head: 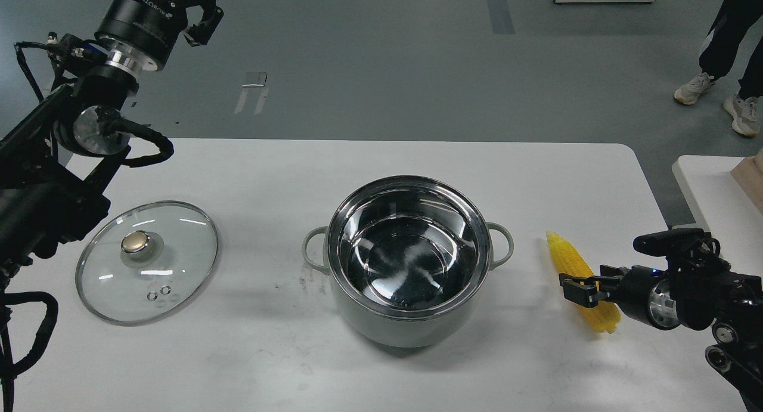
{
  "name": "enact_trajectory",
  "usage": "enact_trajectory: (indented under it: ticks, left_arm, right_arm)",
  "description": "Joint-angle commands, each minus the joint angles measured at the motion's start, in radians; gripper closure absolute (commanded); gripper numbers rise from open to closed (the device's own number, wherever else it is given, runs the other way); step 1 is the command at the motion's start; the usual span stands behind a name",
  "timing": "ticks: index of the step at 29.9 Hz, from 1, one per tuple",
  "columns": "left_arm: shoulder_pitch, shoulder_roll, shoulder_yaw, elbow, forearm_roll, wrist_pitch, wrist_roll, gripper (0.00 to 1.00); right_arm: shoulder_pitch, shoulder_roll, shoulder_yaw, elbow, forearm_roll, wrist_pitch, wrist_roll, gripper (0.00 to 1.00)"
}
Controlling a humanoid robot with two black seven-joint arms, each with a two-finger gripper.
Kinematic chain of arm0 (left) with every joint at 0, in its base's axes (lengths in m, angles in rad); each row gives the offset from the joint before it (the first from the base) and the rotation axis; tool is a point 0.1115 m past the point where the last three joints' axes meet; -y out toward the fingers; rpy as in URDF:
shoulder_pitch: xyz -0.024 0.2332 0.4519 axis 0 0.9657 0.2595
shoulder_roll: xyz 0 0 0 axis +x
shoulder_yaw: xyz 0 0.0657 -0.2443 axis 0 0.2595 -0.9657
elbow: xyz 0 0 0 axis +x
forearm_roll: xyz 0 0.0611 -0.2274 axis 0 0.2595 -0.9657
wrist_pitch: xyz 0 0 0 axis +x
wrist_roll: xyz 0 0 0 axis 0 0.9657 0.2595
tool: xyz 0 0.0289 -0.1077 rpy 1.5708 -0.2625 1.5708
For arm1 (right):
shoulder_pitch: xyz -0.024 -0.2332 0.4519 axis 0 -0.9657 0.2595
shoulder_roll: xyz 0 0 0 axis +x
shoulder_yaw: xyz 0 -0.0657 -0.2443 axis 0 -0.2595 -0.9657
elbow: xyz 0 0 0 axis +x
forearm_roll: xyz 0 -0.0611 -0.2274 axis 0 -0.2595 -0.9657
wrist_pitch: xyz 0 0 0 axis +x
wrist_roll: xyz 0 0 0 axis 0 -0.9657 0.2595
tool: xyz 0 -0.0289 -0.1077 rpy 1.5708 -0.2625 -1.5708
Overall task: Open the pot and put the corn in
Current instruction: 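Reach the right gripper down and grasp the yellow corn cob, then lift the corn and move it over the open pot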
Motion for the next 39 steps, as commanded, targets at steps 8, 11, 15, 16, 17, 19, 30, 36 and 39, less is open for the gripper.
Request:
enact_trajectory:
  ticks: [8,11,15,16,17,19,30,36,39]
  left_arm:
    - [0.007,-0.002,0.0,0.0,0.001,0.0,-0.002,0.02]
    - [0.005,0.0,0.0,-0.001,0.002,0.0,-0.002,0.02]
    - [0.005,0.003,0.0,-0.005,0.002,0.0,-0.002,0.02]
    - [0.005,0.004,-0.002,-0.006,0.002,0.0,-0.002,0.02]
    - [0.005,0.006,-0.002,-0.006,0.0,0.001,-0.002,0.02]
    - [0.005,0.007,-0.002,-0.006,0.001,0.001,0.0,0.02]
    - [0.005,0.0,0.002,-0.001,0.005,0.005,0.001,0.02]
    - [0.005,0.012,0.0,-0.001,0.003,0.001,0.003,0.02]
    - [0.005,0.016,-0.002,-0.001,0.003,0.0,0.003,0.02]
  right_arm:
    - [-0.011,0.005,0.002,0.011,0.006,0.0,0.0,0.92]
    - [-0.005,-0.012,0.006,0.036,0.011,0.0,0.006,1.0]
    - [0.001,-0.058,0.083,0.059,0.017,0.0,0.013,1.0]
    - [0.001,-0.074,0.139,0.074,0.017,0.0,0.017,1.0]
    - [0.004,-0.078,0.196,0.091,0.02,0.0,0.026,1.0]
    - [0.036,-0.078,0.261,0.105,0.032,0.0,0.043,1.0]
    - [0.381,0.139,0.18,0.208,0.066,0.0,0.048,1.0]
    - [0.507,0.242,-0.076,0.236,0.058,0.0,0.025,1.0]
    - [0.526,0.284,-0.179,0.225,0.055,0.0,-0.006,1.0]
